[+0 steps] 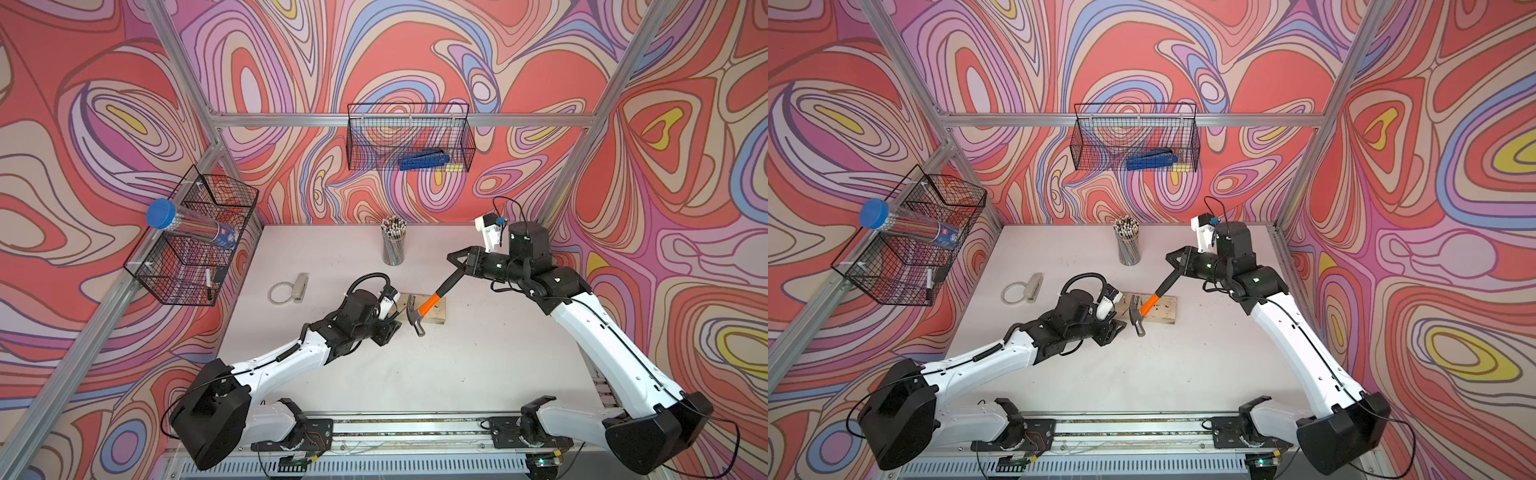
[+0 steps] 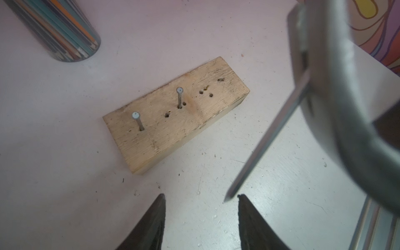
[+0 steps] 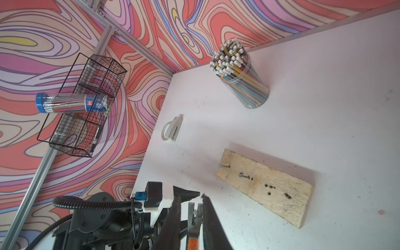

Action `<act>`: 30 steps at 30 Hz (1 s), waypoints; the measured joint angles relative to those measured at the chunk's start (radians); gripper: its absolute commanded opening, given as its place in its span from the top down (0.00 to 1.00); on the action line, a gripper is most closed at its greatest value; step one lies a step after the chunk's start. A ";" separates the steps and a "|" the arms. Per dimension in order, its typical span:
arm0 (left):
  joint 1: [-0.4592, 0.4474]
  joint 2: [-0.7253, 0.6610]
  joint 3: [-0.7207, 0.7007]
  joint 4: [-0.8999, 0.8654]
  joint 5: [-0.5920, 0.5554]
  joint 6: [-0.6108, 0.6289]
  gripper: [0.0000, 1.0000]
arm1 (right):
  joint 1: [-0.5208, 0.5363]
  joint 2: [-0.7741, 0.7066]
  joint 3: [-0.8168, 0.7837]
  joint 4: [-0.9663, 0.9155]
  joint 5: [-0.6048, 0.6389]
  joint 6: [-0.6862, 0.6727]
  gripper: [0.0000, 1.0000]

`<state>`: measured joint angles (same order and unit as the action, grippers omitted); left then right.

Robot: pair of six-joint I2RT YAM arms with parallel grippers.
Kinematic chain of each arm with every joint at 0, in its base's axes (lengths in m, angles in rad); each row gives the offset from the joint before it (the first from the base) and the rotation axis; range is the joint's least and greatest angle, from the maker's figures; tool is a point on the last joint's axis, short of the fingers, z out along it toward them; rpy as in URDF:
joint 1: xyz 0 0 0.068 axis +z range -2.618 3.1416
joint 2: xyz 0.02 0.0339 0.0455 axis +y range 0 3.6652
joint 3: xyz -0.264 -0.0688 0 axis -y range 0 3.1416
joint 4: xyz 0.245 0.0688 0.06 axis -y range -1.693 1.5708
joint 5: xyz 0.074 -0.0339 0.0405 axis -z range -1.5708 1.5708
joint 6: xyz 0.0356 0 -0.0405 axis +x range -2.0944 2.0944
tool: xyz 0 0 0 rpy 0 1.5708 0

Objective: Use a claw hammer to pull out a nail
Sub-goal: Pick up the nail with the hammer.

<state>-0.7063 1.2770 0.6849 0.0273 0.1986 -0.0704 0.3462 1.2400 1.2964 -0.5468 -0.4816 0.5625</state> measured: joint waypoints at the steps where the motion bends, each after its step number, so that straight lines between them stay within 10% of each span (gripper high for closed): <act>1: 0.000 0.000 -0.006 0.016 0.008 0.008 0.45 | -0.001 0.000 -0.001 0.000 -0.007 0.001 1.00; 17: -0.002 -0.034 -0.021 0.056 0.067 0.029 0.62 | -0.007 0.001 -0.010 0.003 -0.030 0.008 1.00; 30: -0.012 -0.061 -0.034 0.059 0.089 0.045 0.99 | -0.014 0.010 -0.019 0.008 -0.034 0.008 1.00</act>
<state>-0.7181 1.2156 0.6510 0.0864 0.2878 -0.0257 0.3325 1.2499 1.2778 -0.5385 -0.5152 0.5705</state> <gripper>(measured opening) 0.054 0.191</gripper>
